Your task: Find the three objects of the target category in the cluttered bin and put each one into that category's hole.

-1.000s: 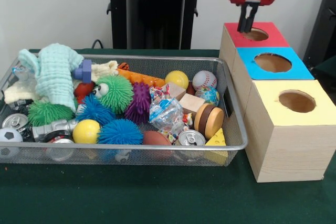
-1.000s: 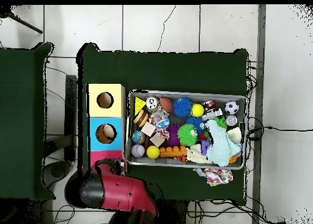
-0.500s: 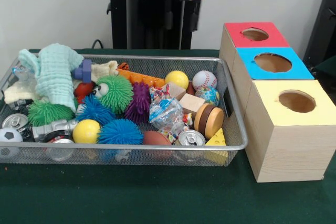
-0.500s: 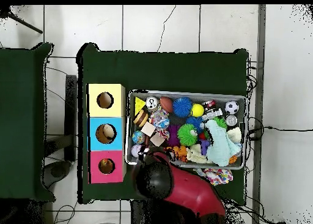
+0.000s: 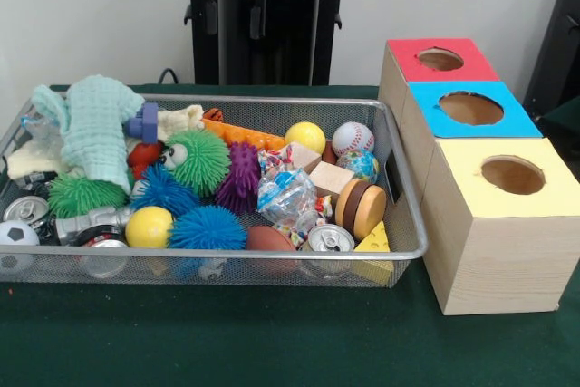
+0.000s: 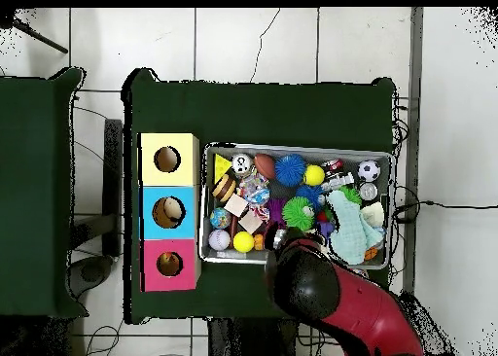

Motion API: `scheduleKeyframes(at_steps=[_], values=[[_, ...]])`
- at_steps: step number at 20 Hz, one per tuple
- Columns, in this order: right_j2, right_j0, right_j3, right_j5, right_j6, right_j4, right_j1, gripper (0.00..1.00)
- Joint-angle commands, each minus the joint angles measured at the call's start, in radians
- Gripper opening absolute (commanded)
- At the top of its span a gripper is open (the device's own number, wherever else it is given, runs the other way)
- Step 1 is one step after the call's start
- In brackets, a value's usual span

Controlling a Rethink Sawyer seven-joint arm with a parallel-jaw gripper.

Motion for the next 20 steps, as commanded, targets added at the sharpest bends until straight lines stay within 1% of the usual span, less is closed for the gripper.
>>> scheduleKeyframes(at_steps=[1, 2, 5, 7, 9, 11, 14, 16, 19, 20], values=[[0.068, 0.028, -0.156, 0.258, -0.024, -0.075, -0.003, 1.0], [0.072, 0.03, -0.171, 0.275, -0.021, -0.078, 0.003, 1.0], [0.047, 0.054, -0.214, 0.276, 0.012, -0.11, 0.024, 1.0], [0.059, 0.064, -0.22, 0.231, 0.006, -0.132, 0.022, 1.0], [0.056, 0.082, -0.223, 0.226, 0.02, -0.145, 0.017, 1.0], [0.057, 0.092, -0.195, 0.218, 0.056, -0.125, 0.028, 1.0], [0.057, 0.084, -0.152, 0.238, 0.089, -0.087, 0.049, 1.0], [0.07, 0.076, -0.134, 0.227, 0.074, -0.086, 0.066, 1.0], [0.137, 0.028, -0.082, 0.16, 0.001, -0.092, 0.073, 1.0], [0.145, 0.025, -0.075, 0.131, -0.001, -0.105, 0.085, 1.0]])
